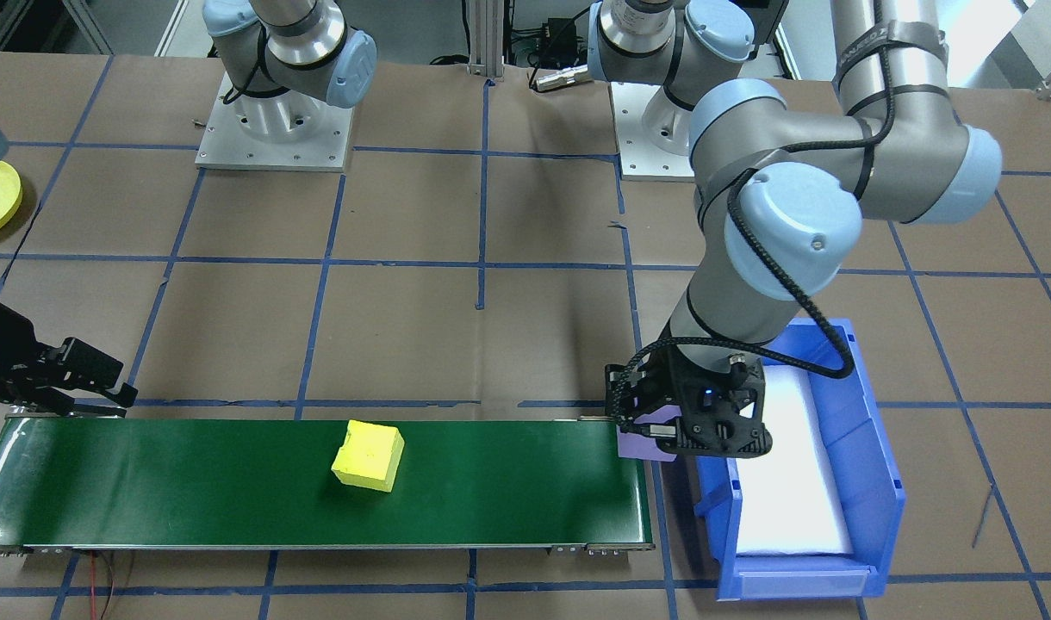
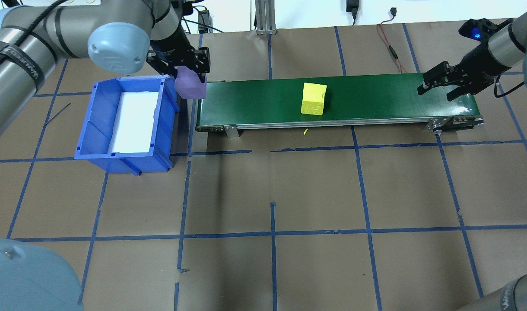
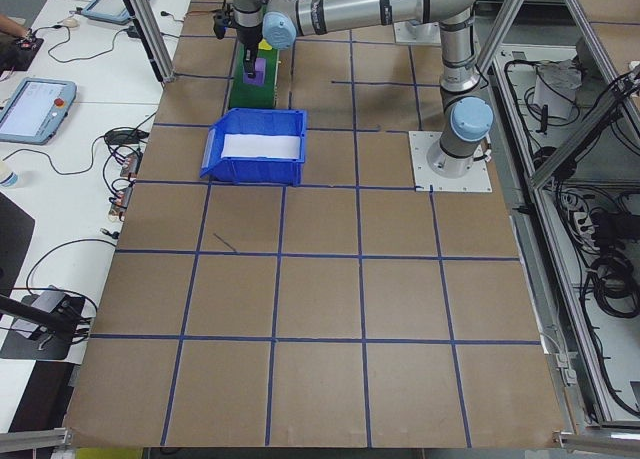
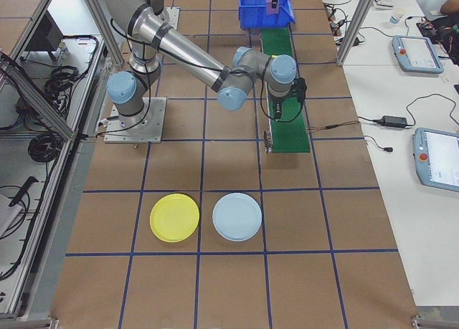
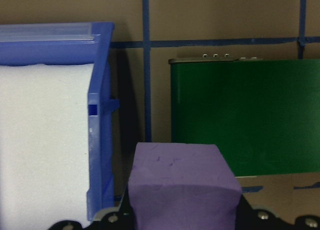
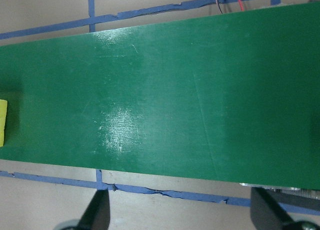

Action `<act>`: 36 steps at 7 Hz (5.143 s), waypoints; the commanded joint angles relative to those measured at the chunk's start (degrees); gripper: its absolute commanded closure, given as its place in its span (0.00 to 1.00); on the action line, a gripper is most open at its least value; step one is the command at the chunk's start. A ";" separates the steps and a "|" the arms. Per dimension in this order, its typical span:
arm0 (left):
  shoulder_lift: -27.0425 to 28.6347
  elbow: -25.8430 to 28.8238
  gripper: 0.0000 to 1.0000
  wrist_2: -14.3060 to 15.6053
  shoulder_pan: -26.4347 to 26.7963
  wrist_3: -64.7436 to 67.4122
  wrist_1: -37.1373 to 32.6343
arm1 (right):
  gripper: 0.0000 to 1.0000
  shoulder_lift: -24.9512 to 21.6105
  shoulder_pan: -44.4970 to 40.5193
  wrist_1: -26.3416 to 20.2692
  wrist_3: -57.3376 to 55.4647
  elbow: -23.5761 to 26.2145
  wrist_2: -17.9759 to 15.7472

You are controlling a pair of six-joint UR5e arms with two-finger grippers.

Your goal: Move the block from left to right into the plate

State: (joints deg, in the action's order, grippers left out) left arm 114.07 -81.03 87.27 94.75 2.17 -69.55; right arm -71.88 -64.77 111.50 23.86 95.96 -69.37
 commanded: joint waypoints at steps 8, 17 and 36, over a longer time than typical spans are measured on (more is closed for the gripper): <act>3.36 -3.97 0.02 -4.57 1.49 0.21 11.37 | 0.00 6.23 -0.79 -1.99 -4.79 -5.60 4.32; -25.48 -6.67 0.00 2.99 -7.92 -8.41 -24.58 | 0.00 5.44 -6.59 -1.38 -10.07 -5.25 6.17; -23.46 -7.56 0.00 2.20 -7.74 -9.46 -25.55 | 0.78 -2.45 3.64 -11.10 -3.03 -5.08 -12.98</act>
State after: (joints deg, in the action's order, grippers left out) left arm 90.60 -88.42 89.53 87.01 -7.24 -95.13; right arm -71.38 -66.36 104.63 13.57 90.53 -80.23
